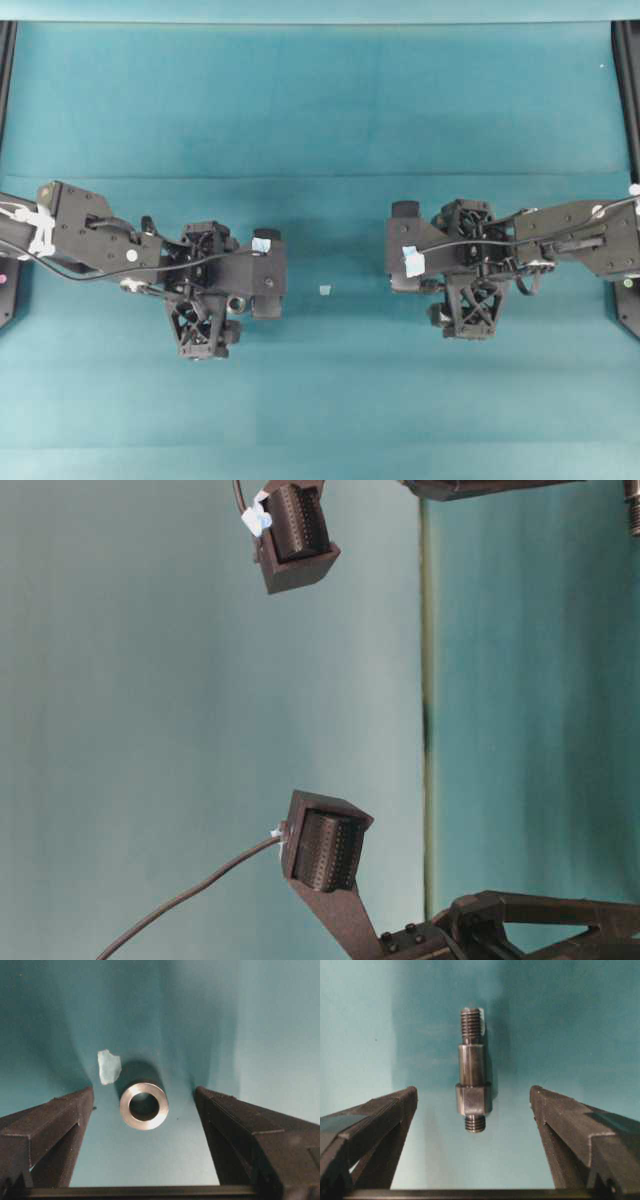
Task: Insert the washer onto the shaft with both hands.
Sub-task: 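Close left gripper on the washer and right gripper on the shaft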
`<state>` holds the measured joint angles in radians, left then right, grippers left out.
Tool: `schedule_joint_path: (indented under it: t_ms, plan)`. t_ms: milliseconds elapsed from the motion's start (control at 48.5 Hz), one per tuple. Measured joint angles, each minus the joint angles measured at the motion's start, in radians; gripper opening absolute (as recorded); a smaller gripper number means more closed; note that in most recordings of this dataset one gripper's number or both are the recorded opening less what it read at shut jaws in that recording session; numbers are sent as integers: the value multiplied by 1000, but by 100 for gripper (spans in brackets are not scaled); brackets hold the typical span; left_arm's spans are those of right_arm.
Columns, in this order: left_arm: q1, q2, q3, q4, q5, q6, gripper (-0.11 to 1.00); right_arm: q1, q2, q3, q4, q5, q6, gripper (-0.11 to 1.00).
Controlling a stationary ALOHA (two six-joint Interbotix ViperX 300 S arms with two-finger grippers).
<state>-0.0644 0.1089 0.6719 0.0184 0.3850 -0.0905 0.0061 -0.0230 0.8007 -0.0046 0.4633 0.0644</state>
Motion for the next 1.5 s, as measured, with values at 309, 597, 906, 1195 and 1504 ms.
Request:
schedule_joint_path:
  t_ms: [309, 597, 906, 1195, 1504]
  plan:
    - [0, 0, 2, 0, 0, 0, 90, -2, 17, 14, 0, -25, -2, 93]
    - [0, 0, 2, -2, 2, 0, 90, -12, 37, 3, 0, -31, -2, 93]
    - [-2, 0, 6, -2, 2, 0, 90, -12, 44, -3, 3, -26, -2, 93]
    - [-2, -3, 12, -2, 2, -2, 90, -12, 44, -3, 5, -25, -2, 93]
    - [-2, -3, 11, 0, 3, -2, 86, -12, 44, -3, 5, -25, -2, 76]
